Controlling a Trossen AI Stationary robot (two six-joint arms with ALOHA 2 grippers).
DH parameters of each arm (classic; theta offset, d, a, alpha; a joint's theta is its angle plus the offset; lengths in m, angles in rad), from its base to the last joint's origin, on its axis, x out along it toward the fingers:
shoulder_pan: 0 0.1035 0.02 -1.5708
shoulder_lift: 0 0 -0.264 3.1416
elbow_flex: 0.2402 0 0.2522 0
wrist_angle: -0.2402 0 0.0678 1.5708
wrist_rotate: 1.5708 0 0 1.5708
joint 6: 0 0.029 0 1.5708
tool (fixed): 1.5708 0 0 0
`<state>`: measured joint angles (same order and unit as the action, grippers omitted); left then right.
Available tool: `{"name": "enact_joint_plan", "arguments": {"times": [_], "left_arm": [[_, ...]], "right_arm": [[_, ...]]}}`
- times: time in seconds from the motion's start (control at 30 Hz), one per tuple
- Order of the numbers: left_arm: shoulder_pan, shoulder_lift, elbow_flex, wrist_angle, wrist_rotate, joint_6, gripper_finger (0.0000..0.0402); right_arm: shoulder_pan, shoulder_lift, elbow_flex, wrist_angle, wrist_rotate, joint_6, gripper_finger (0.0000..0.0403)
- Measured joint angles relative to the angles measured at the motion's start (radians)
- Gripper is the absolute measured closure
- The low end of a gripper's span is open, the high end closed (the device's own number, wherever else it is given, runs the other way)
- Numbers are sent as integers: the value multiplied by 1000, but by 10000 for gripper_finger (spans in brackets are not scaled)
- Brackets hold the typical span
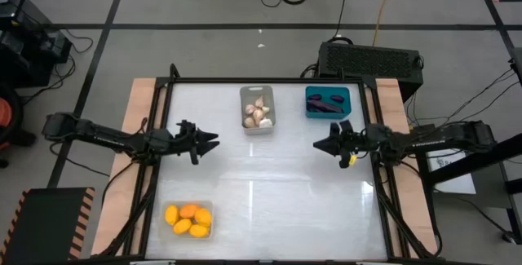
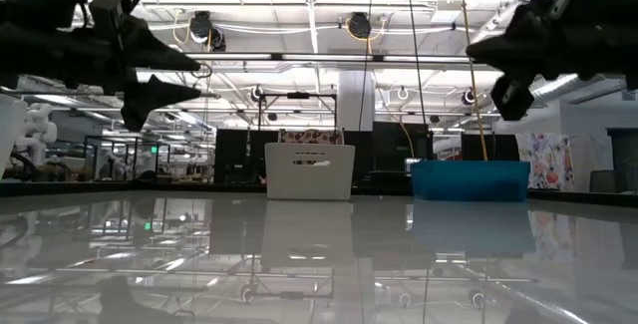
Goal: Sort produce into baskets
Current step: Return to Home Position
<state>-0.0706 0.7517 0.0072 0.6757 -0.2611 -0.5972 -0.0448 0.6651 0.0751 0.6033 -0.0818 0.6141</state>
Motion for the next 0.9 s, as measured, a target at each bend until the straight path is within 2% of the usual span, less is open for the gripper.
{"name": "enact_joint_plan", "arguments": {"times": [0.13, 0.23, 0.53, 0.6, 0.7, 0.9], "left_arm": [[40, 1, 0, -26, 124, 42, 187], [92, -13, 0, -91, 209, 76, 187], [216, -68, 0, -286, 454, 105, 187], [232, -83, 0, -315, 460, 77, 187], [244, -90, -1, -340, 416, 35, 187], [245, -85, -1, -427, 368, 36, 187]], "right_arm": [[0, 1, -38, 2, 1, 22, 402], [0, 2, -41, -55, 7, -38, 402], [0, -44, -40, -50, -2, -212, 400], [0, -58, -39, -104, -2, -219, 399], [0, -74, -39, -224, -2, -271, 399], [0, -71, -39, -421, 3, -312, 399]]}}
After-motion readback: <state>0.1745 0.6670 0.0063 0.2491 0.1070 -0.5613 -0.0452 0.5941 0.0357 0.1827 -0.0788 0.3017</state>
